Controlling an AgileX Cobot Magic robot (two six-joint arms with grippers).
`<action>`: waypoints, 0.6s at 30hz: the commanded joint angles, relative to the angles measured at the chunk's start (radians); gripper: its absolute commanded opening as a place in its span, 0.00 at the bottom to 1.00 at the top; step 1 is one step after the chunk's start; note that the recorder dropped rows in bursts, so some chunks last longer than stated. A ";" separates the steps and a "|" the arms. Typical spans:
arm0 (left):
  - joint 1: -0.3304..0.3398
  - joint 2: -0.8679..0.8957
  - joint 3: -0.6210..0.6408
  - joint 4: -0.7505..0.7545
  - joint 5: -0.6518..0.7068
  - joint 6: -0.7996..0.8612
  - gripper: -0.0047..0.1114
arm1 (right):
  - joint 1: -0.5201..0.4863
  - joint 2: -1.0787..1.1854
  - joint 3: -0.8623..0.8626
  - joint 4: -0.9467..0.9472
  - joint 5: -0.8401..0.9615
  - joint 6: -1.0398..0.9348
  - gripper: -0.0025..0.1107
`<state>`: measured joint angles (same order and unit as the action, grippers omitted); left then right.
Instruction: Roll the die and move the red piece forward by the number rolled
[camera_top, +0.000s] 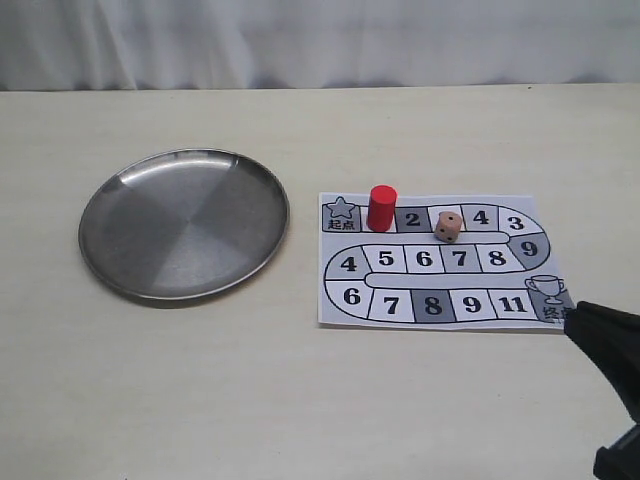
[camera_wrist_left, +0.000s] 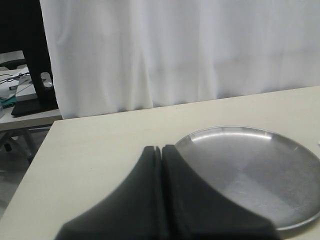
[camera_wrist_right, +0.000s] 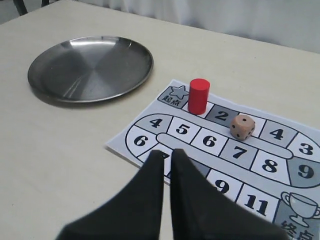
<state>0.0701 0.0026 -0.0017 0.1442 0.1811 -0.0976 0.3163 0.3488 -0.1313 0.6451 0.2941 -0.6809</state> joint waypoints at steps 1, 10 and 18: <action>0.005 -0.003 0.002 0.000 -0.008 -0.001 0.04 | 0.000 -0.099 0.056 0.042 -0.069 -0.014 0.06; 0.005 -0.003 0.002 0.000 -0.008 -0.001 0.04 | 0.000 -0.210 0.108 0.045 -0.091 -0.014 0.06; 0.005 -0.003 0.002 0.000 -0.008 -0.001 0.04 | 0.000 -0.295 0.131 -0.210 -0.114 0.166 0.06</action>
<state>0.0701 0.0026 -0.0017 0.1442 0.1811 -0.0976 0.3163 0.0848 -0.0034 0.5419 0.1801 -0.6156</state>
